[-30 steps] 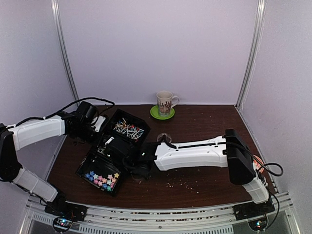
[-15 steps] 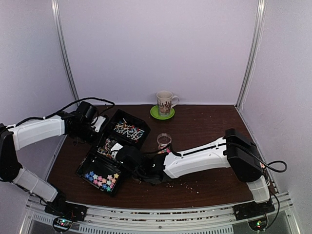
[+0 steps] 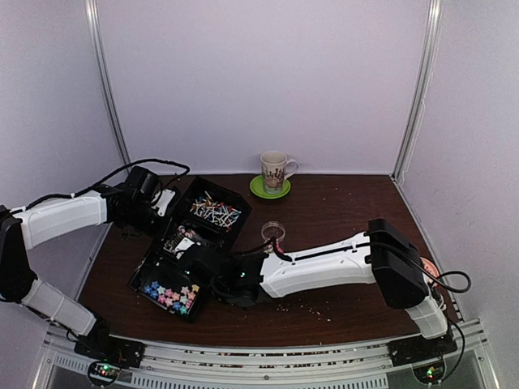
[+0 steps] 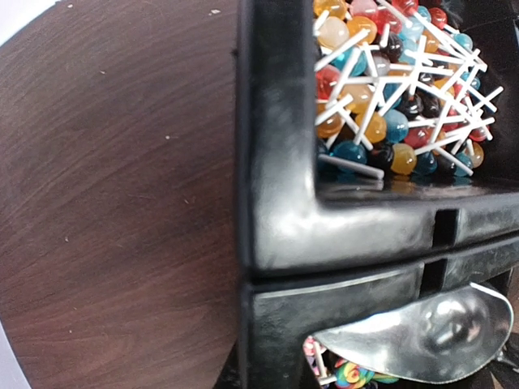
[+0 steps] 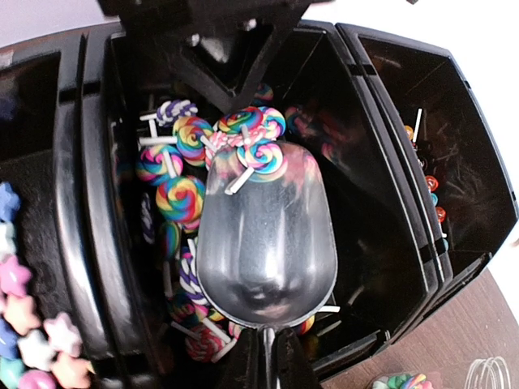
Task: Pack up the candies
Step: Scoop the fake candies from the storage box.
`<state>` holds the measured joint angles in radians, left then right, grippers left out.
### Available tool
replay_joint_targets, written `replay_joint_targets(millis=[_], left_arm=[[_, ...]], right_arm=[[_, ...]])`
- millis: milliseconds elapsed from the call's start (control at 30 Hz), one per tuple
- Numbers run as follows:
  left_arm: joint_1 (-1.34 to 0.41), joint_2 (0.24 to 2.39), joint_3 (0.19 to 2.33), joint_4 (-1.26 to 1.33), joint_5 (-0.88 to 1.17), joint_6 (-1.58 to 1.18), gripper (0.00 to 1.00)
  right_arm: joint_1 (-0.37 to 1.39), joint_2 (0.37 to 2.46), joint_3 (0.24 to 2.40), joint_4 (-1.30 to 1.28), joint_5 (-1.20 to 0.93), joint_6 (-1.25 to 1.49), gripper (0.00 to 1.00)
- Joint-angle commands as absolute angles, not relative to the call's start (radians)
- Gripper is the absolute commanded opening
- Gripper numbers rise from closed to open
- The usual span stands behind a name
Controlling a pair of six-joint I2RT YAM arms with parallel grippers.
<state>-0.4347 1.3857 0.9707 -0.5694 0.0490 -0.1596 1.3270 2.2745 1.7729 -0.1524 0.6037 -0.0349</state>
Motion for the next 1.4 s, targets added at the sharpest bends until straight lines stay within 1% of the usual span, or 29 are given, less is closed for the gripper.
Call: replay_joint_targets(millis=[0, 167, 267, 400, 500, 600, 733, 800, 867, 933, 1033, 1167, 1233, 1367], left_arm=[[-0.483, 1.335, 1.030, -0.474, 0.383, -0.180, 0.00], [-0.480, 1.353, 1.038, -0.501, 0.350, -0.179, 0.00], [-0.477, 1.369, 1.045, -0.515, 0.345, -0.179, 0.00], [-0.476, 1.371, 1.048, -0.523, 0.319, -0.179, 0.00], [-0.477, 1.377, 1.053, -0.535, 0.288, -0.181, 0.00], [-0.477, 1.380, 1.053, -0.537, 0.284, -0.183, 0.00], [-0.476, 1.377, 1.055, -0.537, 0.287, -0.178, 0.00], [-0.476, 1.370, 1.053, -0.538, 0.253, -0.179, 0.00], [-0.471, 1.358, 1.049, -0.533, 0.235, -0.184, 0.00], [-0.466, 1.355, 1.046, -0.526, 0.236, -0.187, 0.00], [-0.463, 1.363, 1.049, -0.530, 0.237, -0.189, 0.00], [-0.463, 1.367, 1.048, -0.528, 0.243, -0.187, 0.00], [-0.462, 1.367, 1.049, -0.529, 0.234, -0.189, 0.00], [-0.454, 1.369, 1.049, -0.545, 0.173, -0.208, 0.00]], right_arm=[[1.306, 2.232, 1.586, 0.053, 0.454, -0.134, 0.00], [1.327, 2.186, 1.474, 0.204, 0.402, -0.243, 0.00], [1.324, 2.178, 1.461, 0.220, 0.414, -0.261, 0.00], [1.291, 2.306, 1.717, -0.109, 0.524, -0.152, 0.00], [1.277, 2.346, 1.785, -0.201, 0.518, -0.076, 0.00], [1.275, 2.354, 1.802, -0.225, 0.462, -0.042, 0.00], [1.286, 2.300, 1.685, -0.085, 0.376, -0.137, 0.00], [1.288, 2.245, 1.588, -0.010, 0.314, -0.179, 0.00], [1.288, 2.175, 1.461, 0.126, 0.271, -0.221, 0.00], [1.284, 2.139, 1.411, 0.167, 0.253, -0.232, 0.00], [1.278, 2.131, 1.393, 0.192, 0.259, -0.218, 0.00], [1.266, 2.225, 1.572, -0.005, 0.333, -0.120, 0.00], [1.268, 2.228, 1.553, 0.036, 0.315, -0.114, 0.00], [1.269, 2.190, 1.446, 0.170, 0.283, -0.121, 0.00]])
